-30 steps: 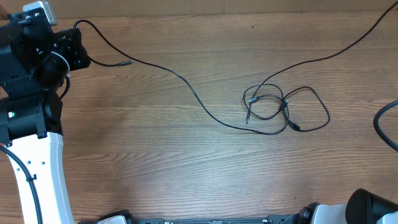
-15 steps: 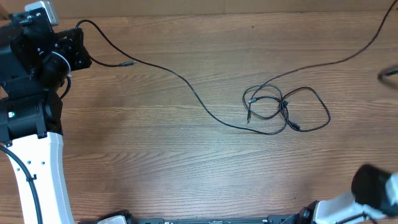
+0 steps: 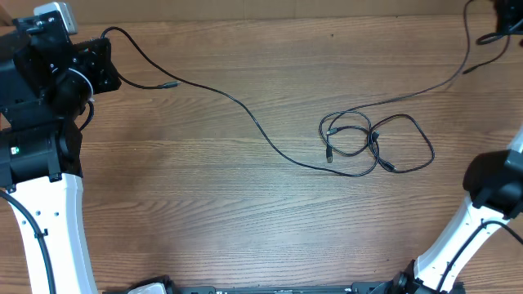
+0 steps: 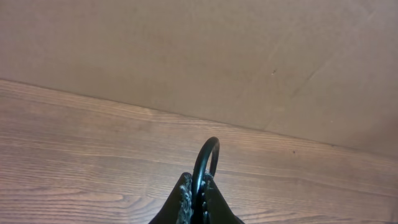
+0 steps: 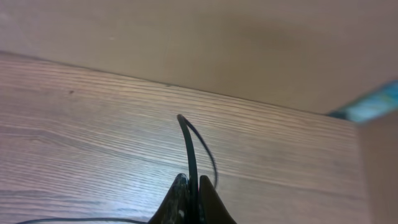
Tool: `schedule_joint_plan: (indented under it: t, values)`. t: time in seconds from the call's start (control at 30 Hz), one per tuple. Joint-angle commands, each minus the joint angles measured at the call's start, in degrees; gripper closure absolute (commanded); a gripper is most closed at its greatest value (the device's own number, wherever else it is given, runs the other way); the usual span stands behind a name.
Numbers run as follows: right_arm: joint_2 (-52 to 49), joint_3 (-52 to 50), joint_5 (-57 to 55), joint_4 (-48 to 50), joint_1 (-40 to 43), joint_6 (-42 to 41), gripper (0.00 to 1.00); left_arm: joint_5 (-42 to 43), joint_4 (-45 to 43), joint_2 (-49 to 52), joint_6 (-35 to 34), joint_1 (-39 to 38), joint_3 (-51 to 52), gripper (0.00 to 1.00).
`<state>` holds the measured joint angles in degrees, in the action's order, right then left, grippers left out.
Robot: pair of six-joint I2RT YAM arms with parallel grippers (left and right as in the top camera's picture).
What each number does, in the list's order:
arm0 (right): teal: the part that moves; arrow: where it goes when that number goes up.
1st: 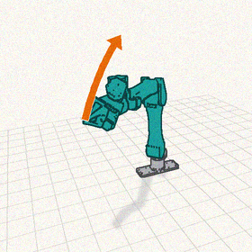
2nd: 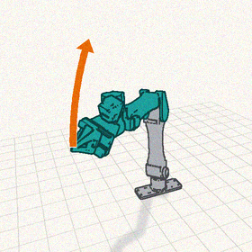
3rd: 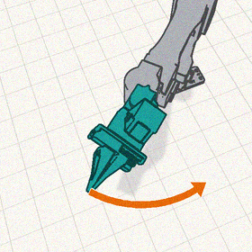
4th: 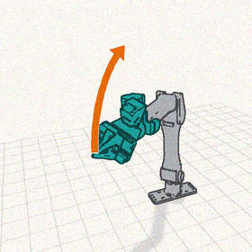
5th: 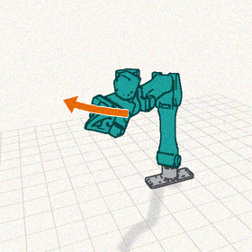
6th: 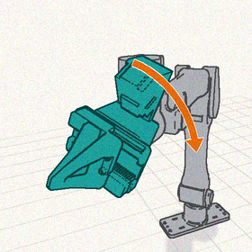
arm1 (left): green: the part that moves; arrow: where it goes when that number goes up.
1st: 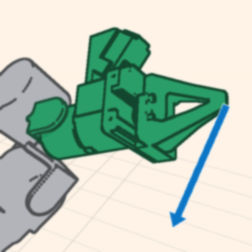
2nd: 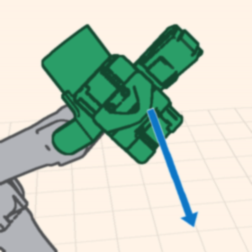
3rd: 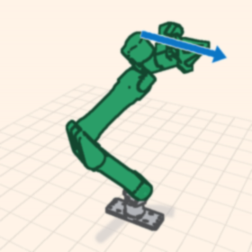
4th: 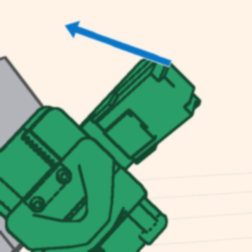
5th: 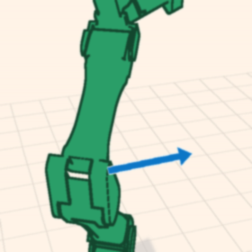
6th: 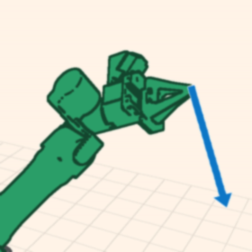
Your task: Untangle cables
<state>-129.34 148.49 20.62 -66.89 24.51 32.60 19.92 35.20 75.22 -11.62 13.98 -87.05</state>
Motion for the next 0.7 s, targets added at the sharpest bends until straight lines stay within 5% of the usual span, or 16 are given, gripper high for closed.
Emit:
schedule_joint_plan:
  t: [0.0,0.63,0.67]
  values:
    - [-4.3,0.7,3.7,0.4,-1.7,0.5,0.96,2.3,0.0,-0.7,-0.2,0.2,-1.4,0.96]
    - [-19.3,0.7,3.5,0.3,-3.9,0.5,0.96,2.6,1.0,-0.7,-0.2,0.2,-1.4,0.96]
    - [-19.3,0.7,3.5,0.5,-3.9,0.5,0.85,2.6,1.0,-0.7,-0.3,0.2,-1.4,0.96]
